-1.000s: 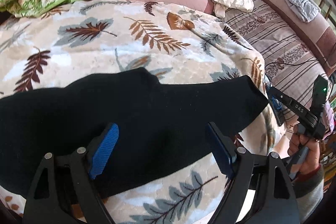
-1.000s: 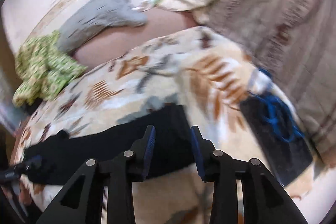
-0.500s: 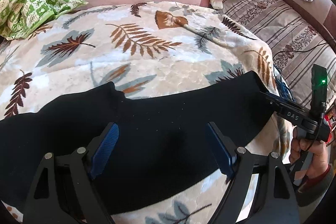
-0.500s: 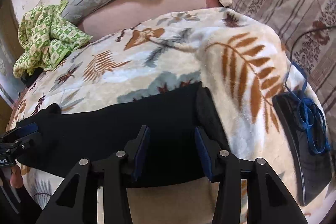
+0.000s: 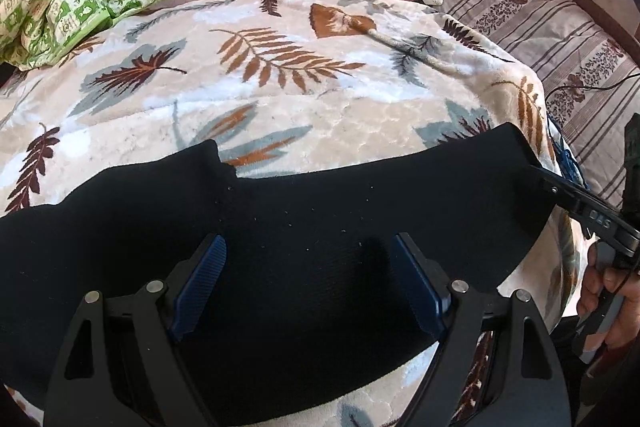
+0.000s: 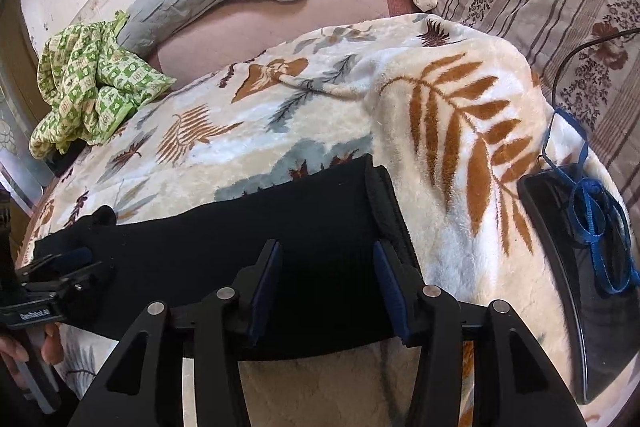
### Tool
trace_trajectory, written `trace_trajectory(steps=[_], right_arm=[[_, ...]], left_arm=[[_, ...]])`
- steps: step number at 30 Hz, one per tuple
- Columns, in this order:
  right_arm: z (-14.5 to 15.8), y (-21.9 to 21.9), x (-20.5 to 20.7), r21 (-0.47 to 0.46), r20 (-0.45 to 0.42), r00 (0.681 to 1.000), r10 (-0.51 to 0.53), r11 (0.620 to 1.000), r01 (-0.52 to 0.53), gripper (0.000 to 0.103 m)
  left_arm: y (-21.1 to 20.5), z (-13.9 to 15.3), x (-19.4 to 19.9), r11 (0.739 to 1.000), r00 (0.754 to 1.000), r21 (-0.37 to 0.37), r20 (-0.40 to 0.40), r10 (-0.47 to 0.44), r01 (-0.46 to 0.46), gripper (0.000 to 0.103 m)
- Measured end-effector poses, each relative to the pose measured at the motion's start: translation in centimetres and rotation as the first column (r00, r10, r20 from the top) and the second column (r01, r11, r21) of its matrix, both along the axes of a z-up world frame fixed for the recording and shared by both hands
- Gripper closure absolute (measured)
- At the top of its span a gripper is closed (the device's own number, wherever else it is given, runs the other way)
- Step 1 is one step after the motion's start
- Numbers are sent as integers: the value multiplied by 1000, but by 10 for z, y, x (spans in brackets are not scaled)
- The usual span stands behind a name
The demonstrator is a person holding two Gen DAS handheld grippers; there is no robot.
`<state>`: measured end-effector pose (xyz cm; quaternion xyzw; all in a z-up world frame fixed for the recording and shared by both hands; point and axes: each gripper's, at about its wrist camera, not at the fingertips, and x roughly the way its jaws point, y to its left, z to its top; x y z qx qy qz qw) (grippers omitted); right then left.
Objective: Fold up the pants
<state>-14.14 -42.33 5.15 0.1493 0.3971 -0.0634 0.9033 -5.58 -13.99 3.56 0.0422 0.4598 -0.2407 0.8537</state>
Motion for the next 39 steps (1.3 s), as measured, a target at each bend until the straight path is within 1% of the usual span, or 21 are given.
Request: trace_trajectory(steps=[1, 3, 4, 6, 10, 12, 17, 20, 24, 29, 34, 39], right_arm=[[3, 2, -3, 7, 0, 1000, 6, 1000, -6, 42], [8, 6, -8, 2, 4, 1000, 16, 1000, -16, 32], [12, 9, -12, -8, 8, 1000, 21, 1000, -21, 31], [18, 13, -19, -17, 13, 999, 30, 999, -30, 31], [24, 16, -34, 23, 24, 999, 38, 999, -38, 30], [24, 19, -41, 16, 18, 999, 48, 999, -48, 29], [18, 24, -48, 0, -12, 998, 64, 998, -64, 29], [13, 18, -50, 14, -13, 999, 41, 999, -41, 29], [7, 9, -50, 38, -19, 1000, 19, 999, -18, 29], [-1, 3, -48, 45, -33, 999, 15, 999, -13, 29], [-3, 1, -47, 50, -35, 999, 13, 999, -12, 29], [-4, 0, -46, 58, -34, 999, 10, 998, -8, 27]], left_arm=[[0, 1, -1, 1000, 1000, -3, -1, 0, 0, 18], [1, 5, -2, 1000, 1000, -6, 1, -1, 1, 18], [1, 7, -2, 1000, 1000, -8, 3, -3, 3, 18], [-1, 11, -4, 1000, 1000, -14, 5, -10, 10, 18], [-6, 17, -5, 1000, 1000, -21, 17, -20, 20, 18], [-11, 19, -5, 999, 999, -20, 20, -28, 29, 18], [-32, 22, -7, 996, 996, -18, 20, -87, 88, 18], [-48, 24, -5, 991, 991, -16, 20, -131, 132, 18], [-65, 25, -1, 988, 988, 3, 28, -154, 154, 18], [-78, 25, 3, 989, 988, 30, 50, -145, 144, 18], [-82, 27, 1, 989, 987, 46, 81, -141, 137, 18], [-85, 27, 0, 988, 985, 55, 86, -149, 144, 18]])
